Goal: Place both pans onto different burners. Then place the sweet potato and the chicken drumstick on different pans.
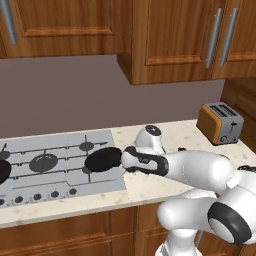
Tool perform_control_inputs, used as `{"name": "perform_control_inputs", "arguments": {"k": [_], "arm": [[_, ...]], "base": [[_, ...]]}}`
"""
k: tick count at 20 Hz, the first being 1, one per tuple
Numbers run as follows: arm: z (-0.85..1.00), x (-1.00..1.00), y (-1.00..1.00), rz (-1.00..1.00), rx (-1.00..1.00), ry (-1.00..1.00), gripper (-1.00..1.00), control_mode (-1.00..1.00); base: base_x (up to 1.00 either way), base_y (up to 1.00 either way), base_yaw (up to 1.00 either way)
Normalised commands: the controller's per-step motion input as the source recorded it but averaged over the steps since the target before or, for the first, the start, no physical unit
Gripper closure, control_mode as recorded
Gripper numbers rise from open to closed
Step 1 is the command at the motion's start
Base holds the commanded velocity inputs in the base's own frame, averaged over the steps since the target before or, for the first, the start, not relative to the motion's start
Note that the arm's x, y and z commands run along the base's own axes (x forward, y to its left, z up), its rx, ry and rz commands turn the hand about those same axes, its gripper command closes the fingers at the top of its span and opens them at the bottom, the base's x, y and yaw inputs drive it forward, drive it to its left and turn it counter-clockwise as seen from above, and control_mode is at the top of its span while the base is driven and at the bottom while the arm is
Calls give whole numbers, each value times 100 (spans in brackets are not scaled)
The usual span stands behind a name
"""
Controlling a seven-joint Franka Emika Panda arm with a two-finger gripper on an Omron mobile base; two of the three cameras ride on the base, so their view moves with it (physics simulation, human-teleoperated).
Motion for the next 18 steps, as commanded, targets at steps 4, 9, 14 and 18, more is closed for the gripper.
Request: {"name": "perform_control_inputs", "arguments": {"k": [4,9,14,18], "arm": [[-1,2,50,2,0,0,100,-100],[-8,22,47,1,0,1,100,-100],[-10,24,44,0,0,1,100,-100],[-17,14,39,0,-2,0,100,-100]], "base": [[0,0,0],[0,0,0],[0,0,0],[0,0,0]]}}
